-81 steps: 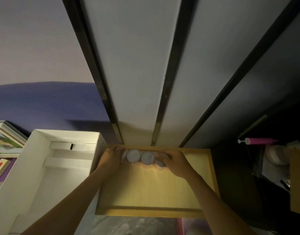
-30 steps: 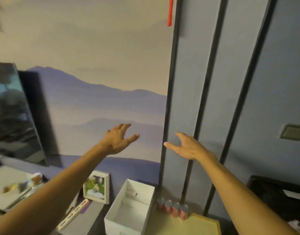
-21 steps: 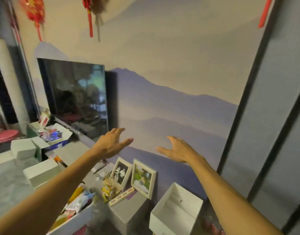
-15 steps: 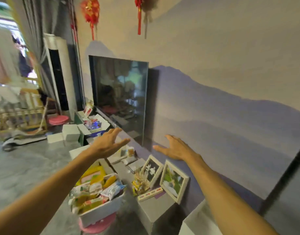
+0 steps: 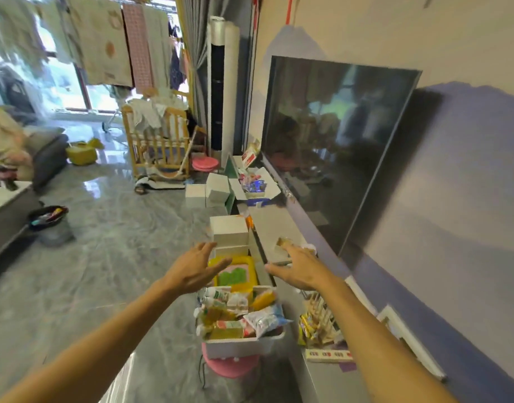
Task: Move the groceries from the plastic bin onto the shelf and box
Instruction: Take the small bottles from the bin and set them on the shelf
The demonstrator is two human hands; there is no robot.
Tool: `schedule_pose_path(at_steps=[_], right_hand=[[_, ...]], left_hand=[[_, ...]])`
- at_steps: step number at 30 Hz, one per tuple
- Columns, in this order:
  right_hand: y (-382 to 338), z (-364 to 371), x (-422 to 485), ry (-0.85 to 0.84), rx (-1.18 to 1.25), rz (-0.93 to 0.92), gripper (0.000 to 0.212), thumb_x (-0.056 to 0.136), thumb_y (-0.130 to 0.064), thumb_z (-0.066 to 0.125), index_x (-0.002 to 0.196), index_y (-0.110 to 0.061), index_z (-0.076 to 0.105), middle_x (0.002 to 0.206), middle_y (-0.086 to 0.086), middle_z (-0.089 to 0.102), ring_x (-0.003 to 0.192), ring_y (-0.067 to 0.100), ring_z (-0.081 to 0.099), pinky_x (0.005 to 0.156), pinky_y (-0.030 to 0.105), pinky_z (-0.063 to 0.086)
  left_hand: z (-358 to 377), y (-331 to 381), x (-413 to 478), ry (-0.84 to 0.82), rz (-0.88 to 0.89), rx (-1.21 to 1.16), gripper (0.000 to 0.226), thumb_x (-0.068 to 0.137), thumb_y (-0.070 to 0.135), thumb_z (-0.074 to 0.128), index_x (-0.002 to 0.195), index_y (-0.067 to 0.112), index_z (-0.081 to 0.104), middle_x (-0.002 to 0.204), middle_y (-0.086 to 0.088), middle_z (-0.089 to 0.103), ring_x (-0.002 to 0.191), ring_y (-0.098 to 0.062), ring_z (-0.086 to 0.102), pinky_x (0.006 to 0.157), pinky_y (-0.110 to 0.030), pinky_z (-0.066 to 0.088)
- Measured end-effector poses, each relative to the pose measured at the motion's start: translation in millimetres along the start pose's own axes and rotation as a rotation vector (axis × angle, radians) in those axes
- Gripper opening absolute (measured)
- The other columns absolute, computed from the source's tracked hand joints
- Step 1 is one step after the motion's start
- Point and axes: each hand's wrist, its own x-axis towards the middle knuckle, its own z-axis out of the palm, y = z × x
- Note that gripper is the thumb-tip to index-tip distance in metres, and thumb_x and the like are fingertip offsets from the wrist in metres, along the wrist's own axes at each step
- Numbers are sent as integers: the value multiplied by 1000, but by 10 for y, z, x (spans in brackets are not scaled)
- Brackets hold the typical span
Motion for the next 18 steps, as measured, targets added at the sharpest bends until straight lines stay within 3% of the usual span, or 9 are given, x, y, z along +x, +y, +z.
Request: schedule_pose_path(at_steps=[4, 9, 15, 18], right_hand=[[14, 196, 820, -146, -49, -115, 85, 94, -75, 61, 160, -25, 40, 165, 5, 45, 145, 29, 50, 113, 48, 47], [199, 700, 2071, -333, -90, -239, 102, 82, -90, 58, 163, -31, 37, 168, 1, 43, 147, 24, 48, 118, 46, 45], [300, 1658, 3272, -551, -154, -378, 94, 90, -78, 63, 164, -26, 37, 169, 3, 40, 150, 26, 43, 120, 44, 40], [456, 2368, 3856, -633, -179, -415, 93, 82, -82, 69, 154, -26, 47, 157, 3, 52, 139, 26, 52, 113, 47, 47]], left_hand=[[459, -368, 377, -18, -162, -71, 93, 90, 87, 36, 158, 24, 36, 162, -9, 41, 138, -28, 51, 112, -45, 43], [1178, -823, 950, -9, -394, -170, 101, 82, 94, 39, 157, 26, 37, 160, -6, 43, 137, -26, 52, 111, -44, 45], [2138, -1456, 1592, -5, -628, -232, 110, 74, 101, 38, 155, 27, 40, 158, -2, 46, 137, -23, 52, 112, -43, 46], [2640, -1855, 1855, 23, -686, -251, 113, 70, 101, 47, 153, 25, 43, 153, -1, 50, 130, -20, 55, 106, -38, 48]])
